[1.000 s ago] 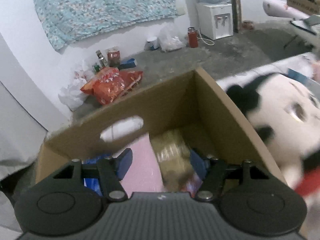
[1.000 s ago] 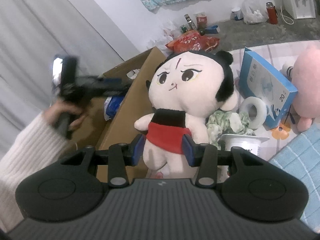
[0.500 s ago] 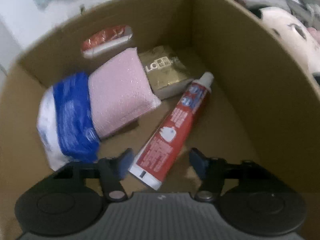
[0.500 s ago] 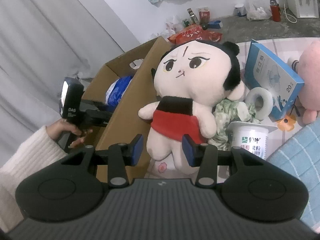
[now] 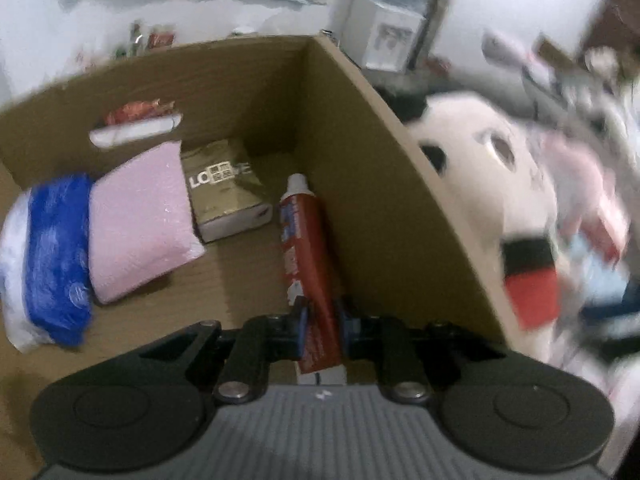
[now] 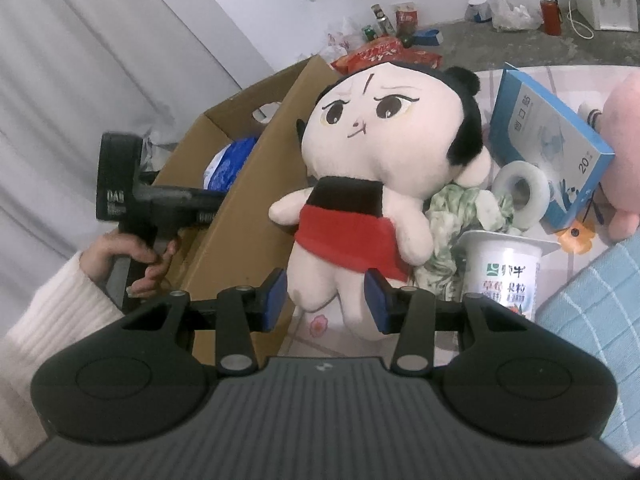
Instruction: Organize soft objects
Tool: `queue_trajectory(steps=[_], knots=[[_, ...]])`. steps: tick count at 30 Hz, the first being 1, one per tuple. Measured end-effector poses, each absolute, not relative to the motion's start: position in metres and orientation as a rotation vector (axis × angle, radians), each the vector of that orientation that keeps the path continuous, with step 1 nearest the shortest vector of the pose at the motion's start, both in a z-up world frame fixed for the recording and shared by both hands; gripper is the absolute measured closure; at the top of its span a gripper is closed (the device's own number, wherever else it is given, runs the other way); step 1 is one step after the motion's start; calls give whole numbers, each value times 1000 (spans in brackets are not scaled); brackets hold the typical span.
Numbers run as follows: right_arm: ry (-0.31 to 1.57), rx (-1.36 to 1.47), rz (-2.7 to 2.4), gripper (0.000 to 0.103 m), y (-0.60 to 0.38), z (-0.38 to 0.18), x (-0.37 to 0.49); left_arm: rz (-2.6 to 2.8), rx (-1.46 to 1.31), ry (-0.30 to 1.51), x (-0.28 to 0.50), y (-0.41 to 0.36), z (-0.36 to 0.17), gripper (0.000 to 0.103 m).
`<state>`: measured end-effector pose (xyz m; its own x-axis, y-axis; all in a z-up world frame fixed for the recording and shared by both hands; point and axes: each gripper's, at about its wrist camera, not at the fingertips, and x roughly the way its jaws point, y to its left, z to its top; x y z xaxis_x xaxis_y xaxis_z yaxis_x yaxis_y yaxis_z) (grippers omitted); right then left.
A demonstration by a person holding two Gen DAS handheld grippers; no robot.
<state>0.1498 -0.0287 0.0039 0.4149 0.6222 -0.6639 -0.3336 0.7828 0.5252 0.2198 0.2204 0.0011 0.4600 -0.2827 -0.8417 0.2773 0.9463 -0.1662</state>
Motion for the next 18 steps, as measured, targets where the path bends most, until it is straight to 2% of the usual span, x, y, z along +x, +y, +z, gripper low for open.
queue_trajectory(steps=[2,4,5,7,9,10,11,12,18], knots=[[972,337,608,61,-28,4,150,-302,-128,1023,227,228,-2,84],[971,344,610,61,-27,4,150,-272,-225,1021,236,236,-4,73],[970,344,614,61,-26,5,149,-257,-222,1026,239,236,-4,66],[964,334,625,60,-25,7,147,-234,-137,1018,234,232,2,59],[961,328,629,59,-25,9,146,-259,-93,1001,222,233,12,63],[962,329,628,59,-26,9,146,-285,-93,998,216,235,15,73],[962,335,627,59,-26,8,147,-300,-99,1009,212,235,15,94],[962,342,624,59,-26,8,147,-319,-105,1035,211,234,13,102],[987,336,640,59,-21,5,141,-294,-8,1067,225,205,-10,102]])
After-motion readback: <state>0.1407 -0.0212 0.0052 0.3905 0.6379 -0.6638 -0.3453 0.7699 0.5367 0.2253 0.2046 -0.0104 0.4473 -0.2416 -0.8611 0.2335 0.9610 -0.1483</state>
